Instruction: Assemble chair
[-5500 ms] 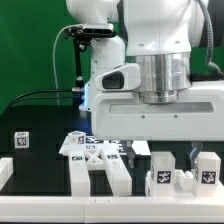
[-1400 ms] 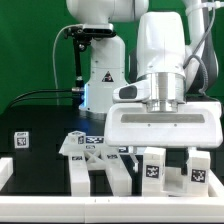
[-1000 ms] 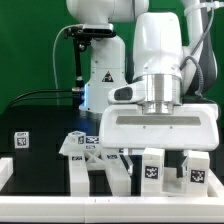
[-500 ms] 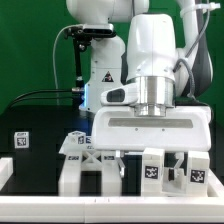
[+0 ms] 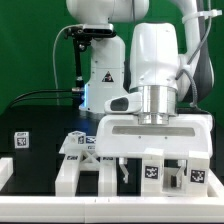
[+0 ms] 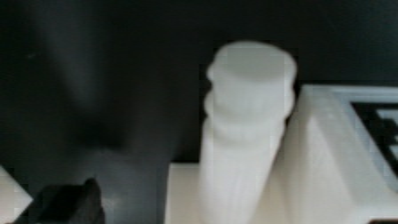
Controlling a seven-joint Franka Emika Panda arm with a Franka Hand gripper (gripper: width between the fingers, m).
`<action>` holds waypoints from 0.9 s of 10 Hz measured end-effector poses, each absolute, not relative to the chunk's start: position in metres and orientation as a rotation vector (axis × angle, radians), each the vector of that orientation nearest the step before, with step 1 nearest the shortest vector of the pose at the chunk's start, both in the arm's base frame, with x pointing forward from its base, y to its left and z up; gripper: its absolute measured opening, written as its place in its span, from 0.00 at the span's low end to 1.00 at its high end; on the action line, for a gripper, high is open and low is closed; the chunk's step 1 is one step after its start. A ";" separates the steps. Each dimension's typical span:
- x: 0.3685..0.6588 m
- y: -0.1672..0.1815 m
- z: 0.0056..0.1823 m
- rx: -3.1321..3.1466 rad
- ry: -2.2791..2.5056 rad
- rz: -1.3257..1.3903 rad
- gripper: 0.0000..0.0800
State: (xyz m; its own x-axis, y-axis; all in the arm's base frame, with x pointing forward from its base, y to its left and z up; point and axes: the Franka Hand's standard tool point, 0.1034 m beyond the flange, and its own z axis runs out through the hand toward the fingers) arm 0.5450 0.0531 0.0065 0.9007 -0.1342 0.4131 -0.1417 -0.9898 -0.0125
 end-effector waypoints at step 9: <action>0.545 0.052 0.007 3.045 -0.212 0.657 0.41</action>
Offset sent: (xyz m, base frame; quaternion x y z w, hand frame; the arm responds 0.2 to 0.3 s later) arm 0.0000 0.0000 0.0000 0.0000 0.0000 0.0000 1.0000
